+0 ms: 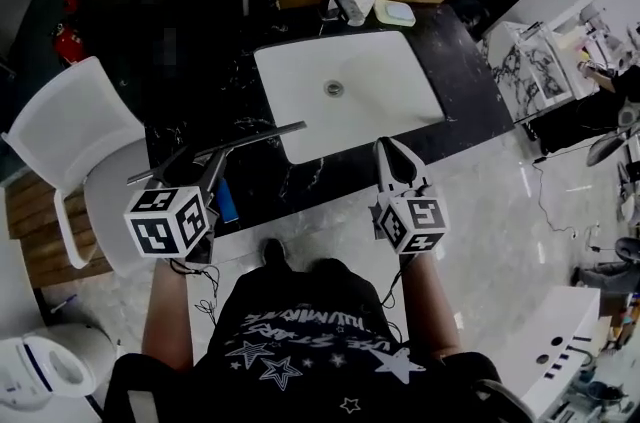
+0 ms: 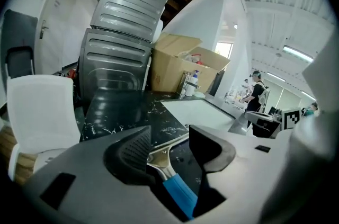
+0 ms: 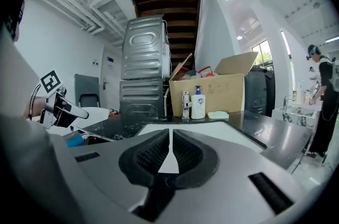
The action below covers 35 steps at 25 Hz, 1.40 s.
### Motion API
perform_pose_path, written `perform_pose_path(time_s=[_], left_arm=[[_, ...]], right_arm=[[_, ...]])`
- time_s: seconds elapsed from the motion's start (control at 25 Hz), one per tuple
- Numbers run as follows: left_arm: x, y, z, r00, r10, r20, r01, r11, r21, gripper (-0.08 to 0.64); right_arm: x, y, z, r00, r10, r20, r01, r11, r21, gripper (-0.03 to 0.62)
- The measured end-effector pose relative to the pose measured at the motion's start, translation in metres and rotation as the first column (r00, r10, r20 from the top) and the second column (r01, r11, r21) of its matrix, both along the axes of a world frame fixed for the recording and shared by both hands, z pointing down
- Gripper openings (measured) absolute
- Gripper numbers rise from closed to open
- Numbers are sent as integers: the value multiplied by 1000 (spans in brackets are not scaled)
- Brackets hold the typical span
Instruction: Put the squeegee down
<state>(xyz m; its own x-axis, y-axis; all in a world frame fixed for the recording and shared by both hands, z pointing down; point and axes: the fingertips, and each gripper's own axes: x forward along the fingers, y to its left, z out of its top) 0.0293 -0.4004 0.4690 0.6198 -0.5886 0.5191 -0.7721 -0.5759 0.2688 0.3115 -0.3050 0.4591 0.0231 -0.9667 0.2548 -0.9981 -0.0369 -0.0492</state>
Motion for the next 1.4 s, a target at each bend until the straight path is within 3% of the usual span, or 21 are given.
perform_pose_path(time_s=[0.24,0.6,0.92,1.2,1.4], left_arm=[[18,25,-1,999,39,5,-39,999,0,227],[37,99,-20,998,60,3,-60,998,33,170],[26,169,-29,999,34,25,-36,996,81,35],[24,248,-40,999,49,22,-51,995,89,25],[1,282,-42,998,55,9,-56,995,82,23]], right_arm=[[3,28,-4,1000,7,7,-7,1000,10,55],[9,113,-8,999,8,34,-8,1000,2,55],[-4,192,-13,999,15,28,-15,1000,23,55],[-17,273,-20,999,10,38,-11,999,42,55],[-45,309,-20,999,4,39,-6,999,37,55]])
